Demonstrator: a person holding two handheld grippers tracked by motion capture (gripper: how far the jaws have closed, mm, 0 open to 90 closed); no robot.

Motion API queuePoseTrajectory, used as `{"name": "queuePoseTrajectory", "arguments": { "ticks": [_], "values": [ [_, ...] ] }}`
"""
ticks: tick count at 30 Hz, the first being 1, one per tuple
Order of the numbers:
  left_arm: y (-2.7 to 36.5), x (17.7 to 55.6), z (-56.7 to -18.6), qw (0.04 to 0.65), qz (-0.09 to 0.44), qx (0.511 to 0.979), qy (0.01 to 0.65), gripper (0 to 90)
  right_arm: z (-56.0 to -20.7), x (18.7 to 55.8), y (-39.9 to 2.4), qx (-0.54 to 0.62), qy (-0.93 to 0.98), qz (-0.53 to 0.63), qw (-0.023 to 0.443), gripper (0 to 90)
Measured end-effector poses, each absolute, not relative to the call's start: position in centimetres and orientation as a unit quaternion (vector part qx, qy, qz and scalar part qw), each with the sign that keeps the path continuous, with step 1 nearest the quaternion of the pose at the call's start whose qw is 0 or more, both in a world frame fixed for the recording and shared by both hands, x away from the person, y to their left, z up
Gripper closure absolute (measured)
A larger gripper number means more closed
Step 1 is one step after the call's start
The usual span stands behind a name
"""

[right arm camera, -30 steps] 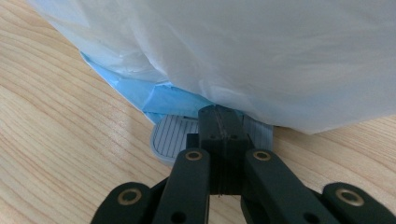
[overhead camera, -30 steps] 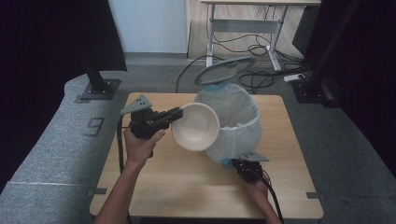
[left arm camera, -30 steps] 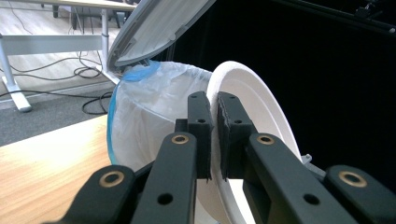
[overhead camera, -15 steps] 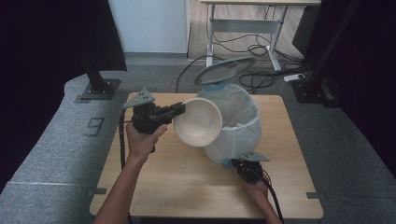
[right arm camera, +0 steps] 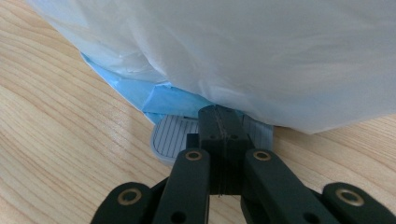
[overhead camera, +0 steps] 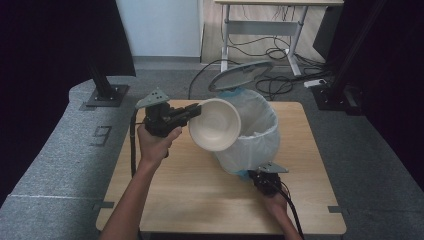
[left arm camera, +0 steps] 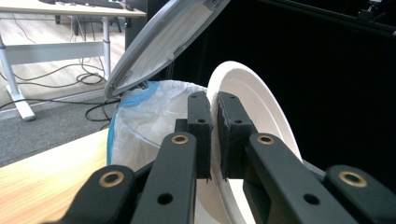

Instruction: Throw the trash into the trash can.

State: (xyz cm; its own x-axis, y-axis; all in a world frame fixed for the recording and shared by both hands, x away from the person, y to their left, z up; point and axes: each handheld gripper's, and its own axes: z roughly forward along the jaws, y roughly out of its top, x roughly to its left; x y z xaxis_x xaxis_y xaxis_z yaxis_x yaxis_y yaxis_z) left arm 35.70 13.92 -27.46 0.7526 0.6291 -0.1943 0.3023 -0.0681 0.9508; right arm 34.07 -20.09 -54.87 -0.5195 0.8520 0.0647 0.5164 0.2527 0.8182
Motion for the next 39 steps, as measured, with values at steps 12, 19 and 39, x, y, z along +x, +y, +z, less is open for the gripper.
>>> {"name": "queuePoseTrajectory", "arguments": {
  "ticks": [12, 19, 39],
  "values": [
    [13.3, 36.4, -27.6, 0.596, 0.135, 0.722, 0.325, 84.9, -54.9, 34.1, -20.2, 0.446, 0.766, 0.419, 0.198, 89.5],
    [12.7, 36.7, -27.4, 0.592, 0.139, 0.726, 0.322, 84.9, -54.9, 34.1, -20.2, 0.445, 0.766, 0.419, 0.198, 89.5],
    [11.0, 38.5, -27.2, 0.592, 0.14, 0.728, 0.318, 84.8, -54.9, 34.2, -20.2, 0.446, 0.766, 0.42, 0.195, 89.4]
  ]
}}
